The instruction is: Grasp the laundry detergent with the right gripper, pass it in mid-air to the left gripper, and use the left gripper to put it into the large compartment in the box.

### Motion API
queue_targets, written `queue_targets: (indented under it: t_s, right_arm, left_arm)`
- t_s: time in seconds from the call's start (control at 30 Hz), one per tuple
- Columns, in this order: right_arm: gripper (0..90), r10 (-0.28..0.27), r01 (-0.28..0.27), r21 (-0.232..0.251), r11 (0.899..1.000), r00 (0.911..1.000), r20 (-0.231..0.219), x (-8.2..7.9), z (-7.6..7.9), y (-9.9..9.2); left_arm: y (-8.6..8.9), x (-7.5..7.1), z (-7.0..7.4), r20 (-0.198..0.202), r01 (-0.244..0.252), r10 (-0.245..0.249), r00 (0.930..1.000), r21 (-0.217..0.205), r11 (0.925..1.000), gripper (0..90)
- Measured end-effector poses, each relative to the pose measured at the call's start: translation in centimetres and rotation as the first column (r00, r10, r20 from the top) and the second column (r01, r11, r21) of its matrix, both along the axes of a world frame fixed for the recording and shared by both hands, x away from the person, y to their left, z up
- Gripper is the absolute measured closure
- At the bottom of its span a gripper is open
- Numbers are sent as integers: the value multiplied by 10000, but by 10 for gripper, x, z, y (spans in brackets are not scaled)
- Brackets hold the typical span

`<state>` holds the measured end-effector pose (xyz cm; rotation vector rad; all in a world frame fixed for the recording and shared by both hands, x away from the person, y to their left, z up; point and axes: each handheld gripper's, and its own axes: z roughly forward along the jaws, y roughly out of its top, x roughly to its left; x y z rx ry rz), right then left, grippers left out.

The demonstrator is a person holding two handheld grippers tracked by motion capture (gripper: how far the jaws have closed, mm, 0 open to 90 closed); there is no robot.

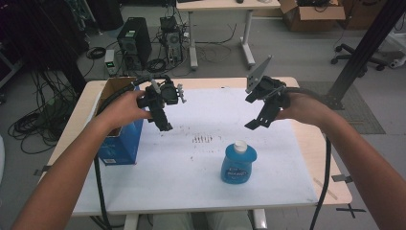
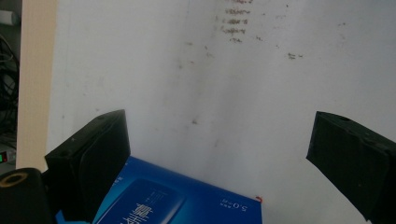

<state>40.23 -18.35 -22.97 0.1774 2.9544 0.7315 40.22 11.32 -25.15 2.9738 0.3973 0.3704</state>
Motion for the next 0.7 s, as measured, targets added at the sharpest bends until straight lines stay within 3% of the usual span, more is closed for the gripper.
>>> queue_targets:
  t_s: [0.27,0.7]
  right_arm:
    - [48,-60,60,35,10000,10000,37,-6,5,-7]
    - [45,92,-93,203,9998,10000,29,-30,8,-21]
  left_arm:
    - [0,-1,3,57,-72,73,10000,-48,10000,58]
    - [-4,-4,3,-15,-37,37,10000,-63,10000,55]
